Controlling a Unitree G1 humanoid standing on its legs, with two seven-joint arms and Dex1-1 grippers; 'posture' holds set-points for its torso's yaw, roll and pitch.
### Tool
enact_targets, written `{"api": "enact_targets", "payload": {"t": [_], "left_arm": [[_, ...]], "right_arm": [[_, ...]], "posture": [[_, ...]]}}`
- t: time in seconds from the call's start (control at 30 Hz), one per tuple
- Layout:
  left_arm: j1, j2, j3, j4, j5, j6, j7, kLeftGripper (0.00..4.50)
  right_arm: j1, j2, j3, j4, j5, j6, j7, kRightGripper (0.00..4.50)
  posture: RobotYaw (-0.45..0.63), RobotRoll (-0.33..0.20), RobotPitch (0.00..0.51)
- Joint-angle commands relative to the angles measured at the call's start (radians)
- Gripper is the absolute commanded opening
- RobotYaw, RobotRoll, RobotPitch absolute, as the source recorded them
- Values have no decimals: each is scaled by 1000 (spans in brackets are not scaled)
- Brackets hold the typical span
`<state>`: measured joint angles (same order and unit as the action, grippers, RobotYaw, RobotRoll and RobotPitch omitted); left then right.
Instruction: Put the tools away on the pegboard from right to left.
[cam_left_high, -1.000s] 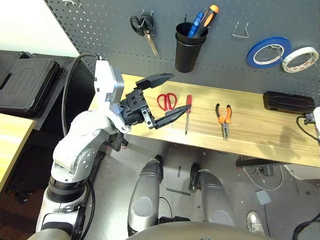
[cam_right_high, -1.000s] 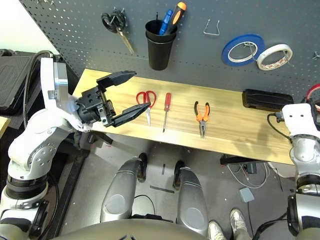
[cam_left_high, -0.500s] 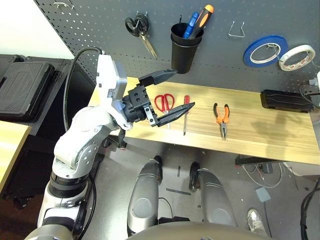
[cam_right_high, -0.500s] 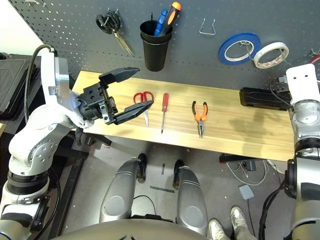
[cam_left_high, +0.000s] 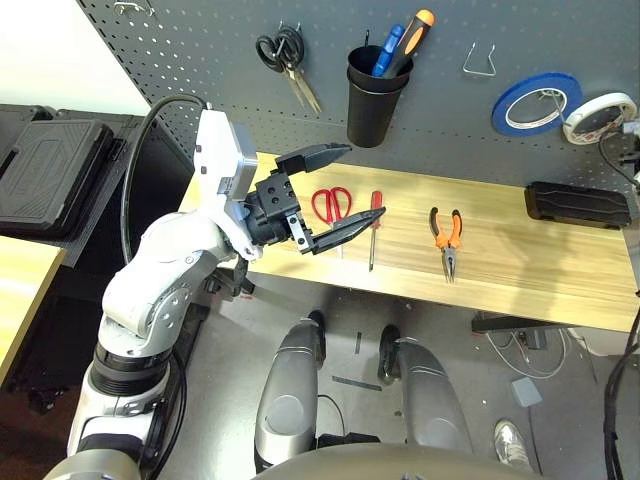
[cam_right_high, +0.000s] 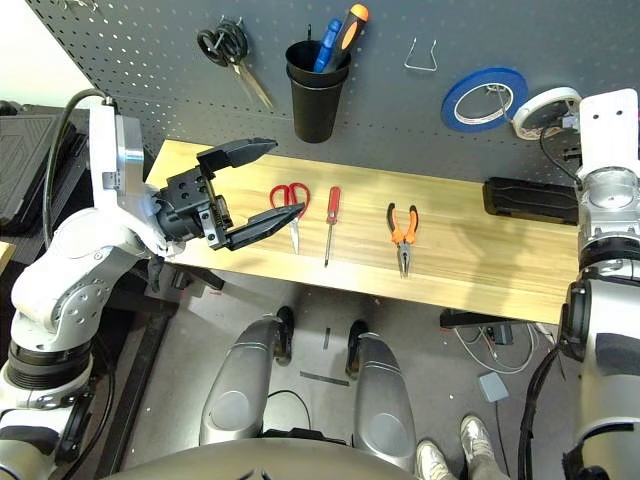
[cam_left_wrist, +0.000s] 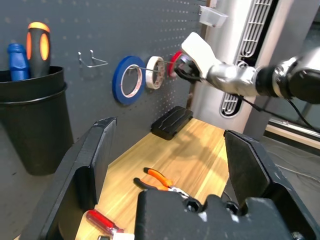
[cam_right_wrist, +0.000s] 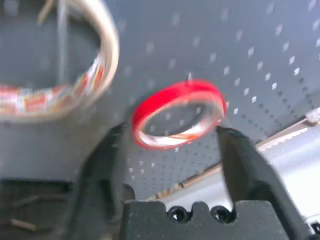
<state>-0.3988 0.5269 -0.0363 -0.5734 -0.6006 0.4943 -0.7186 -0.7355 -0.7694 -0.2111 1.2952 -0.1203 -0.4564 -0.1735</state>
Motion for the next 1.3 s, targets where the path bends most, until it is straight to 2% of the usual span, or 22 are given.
{"api": "enact_targets", "payload": {"t": [0.03,0.13,0.23,0.43,0.63,0.8,1.07,1.3], "left_arm": [[18,12,-6,-23,-2,9,-3,4500],[24,18,-11,-15,8,4,-8,4500],[34,26,-14,-12,17,-1,-14,4500],[51,45,-27,3,43,-12,-34,4500],[72,88,-62,37,117,-23,-60,4500],[94,120,-92,62,183,-13,-57,4500],[106,133,-98,63,214,22,-46,4500],[114,150,-98,57,238,56,-38,4500]], "right_arm": [[79,11,-7,-18,4,-100,-40,4482],[165,35,-2,-60,-1,-234,-75,4482],[226,75,-12,-106,21,-279,-74,4482],[312,179,-9,-209,98,-173,79,4482],[316,252,41,-329,142,160,327,4482],[316,338,54,-469,197,416,422,4482],[309,450,39,-671,275,811,426,4482],[239,496,20,-642,295,990,366,4482]], "posture": [[284,0,266],[286,0,267],[280,0,271],[273,0,274],[274,0,276],[292,0,278],[312,0,286],[330,0,292]]}}
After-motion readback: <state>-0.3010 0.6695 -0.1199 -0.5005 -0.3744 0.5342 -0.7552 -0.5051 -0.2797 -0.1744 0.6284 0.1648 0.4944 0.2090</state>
